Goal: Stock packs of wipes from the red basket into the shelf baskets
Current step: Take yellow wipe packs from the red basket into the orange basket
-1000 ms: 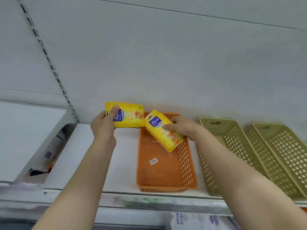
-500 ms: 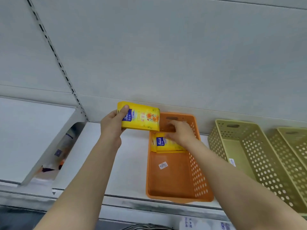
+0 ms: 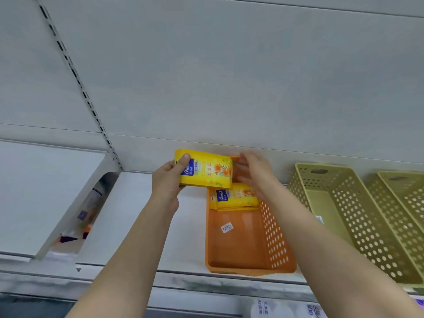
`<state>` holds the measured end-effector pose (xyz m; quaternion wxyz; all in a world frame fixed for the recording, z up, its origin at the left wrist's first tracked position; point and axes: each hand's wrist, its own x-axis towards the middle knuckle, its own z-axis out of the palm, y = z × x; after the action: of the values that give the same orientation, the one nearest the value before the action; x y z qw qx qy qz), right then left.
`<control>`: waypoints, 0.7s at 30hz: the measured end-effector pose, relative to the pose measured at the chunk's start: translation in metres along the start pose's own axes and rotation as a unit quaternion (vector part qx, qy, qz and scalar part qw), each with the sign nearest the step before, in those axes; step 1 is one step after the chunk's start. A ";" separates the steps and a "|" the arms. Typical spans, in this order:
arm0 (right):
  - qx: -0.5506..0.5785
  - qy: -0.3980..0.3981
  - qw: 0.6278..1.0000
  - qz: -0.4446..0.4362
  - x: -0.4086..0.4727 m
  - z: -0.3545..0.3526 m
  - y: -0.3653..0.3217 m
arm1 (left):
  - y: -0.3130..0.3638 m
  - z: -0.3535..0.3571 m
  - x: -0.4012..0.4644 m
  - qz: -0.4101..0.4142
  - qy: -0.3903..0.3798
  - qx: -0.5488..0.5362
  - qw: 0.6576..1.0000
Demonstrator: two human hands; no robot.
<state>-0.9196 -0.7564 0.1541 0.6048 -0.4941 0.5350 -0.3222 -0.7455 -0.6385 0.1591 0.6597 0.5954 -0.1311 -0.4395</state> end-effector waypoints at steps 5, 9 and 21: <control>-0.192 -0.174 0.964 -0.066 -0.017 -0.016 -0.028 | -0.007 0.018 -0.016 0.007 -0.059 0.019 0.998; -0.208 -0.115 0.970 -0.050 -0.022 -0.048 -0.037 | -0.019 0.022 -0.018 0.083 -0.017 0.137 0.987; -0.553 -0.181 0.813 -0.008 -0.032 -0.025 0.020 | -0.049 0.021 -0.027 0.033 -0.075 0.135 0.987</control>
<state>-0.9539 -0.7269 0.1474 0.3134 -0.7991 0.4994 0.1180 -0.7965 -0.6276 0.1298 0.5755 0.6395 -0.2578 -0.4397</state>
